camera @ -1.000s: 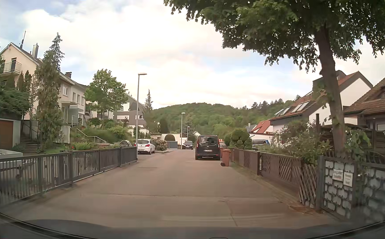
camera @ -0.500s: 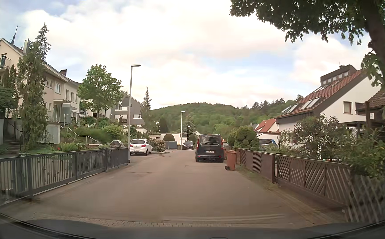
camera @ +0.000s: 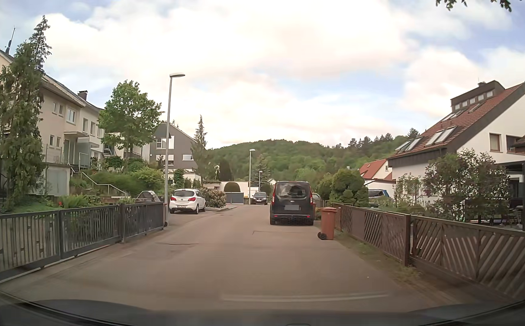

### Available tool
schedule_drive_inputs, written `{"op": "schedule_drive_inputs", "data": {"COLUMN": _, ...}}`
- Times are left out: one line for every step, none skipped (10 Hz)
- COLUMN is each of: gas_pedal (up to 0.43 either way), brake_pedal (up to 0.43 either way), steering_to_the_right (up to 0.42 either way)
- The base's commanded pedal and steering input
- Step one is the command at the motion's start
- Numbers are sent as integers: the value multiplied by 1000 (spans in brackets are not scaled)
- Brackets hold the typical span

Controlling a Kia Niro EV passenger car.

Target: Follow the waypoints while adhering to traffic rules and regulations

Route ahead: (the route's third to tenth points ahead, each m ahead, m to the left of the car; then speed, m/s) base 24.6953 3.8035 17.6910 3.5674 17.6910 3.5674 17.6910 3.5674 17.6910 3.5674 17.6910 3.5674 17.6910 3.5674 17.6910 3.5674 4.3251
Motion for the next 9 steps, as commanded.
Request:
{"op": "schedule_drive_inputs", "data": {"gas_pedal": 0, "brake_pedal": 0, "steering_to_the_right": -58}}
{"op": "schedule_drive_inputs", "data": {"gas_pedal": 0, "brake_pedal": 0, "steering_to_the_right": -76}}
{"op": "schedule_drive_inputs", "data": {"gas_pedal": 0, "brake_pedal": 0, "steering_to_the_right": -96}}
{"op": "schedule_drive_inputs", "data": {"gas_pedal": 28, "brake_pedal": 0, "steering_to_the_right": -104}}
{"op": "schedule_drive_inputs", "data": {"gas_pedal": 59, "brake_pedal": 0, "steering_to_the_right": -117}}
{"op": "schedule_drive_inputs", "data": {"gas_pedal": 47, "brake_pedal": 0, "steering_to_the_right": -136}}
{"op": "schedule_drive_inputs", "data": {"gas_pedal": 47, "brake_pedal": 0, "steering_to_the_right": -145}}
{"op": "schedule_drive_inputs", "data": {"gas_pedal": 47, "brake_pedal": 0, "steering_to_the_right": -144}}
{"op": "schedule_drive_inputs", "data": {"gas_pedal": 47, "brake_pedal": 0, "steering_to_the_right": -144}}
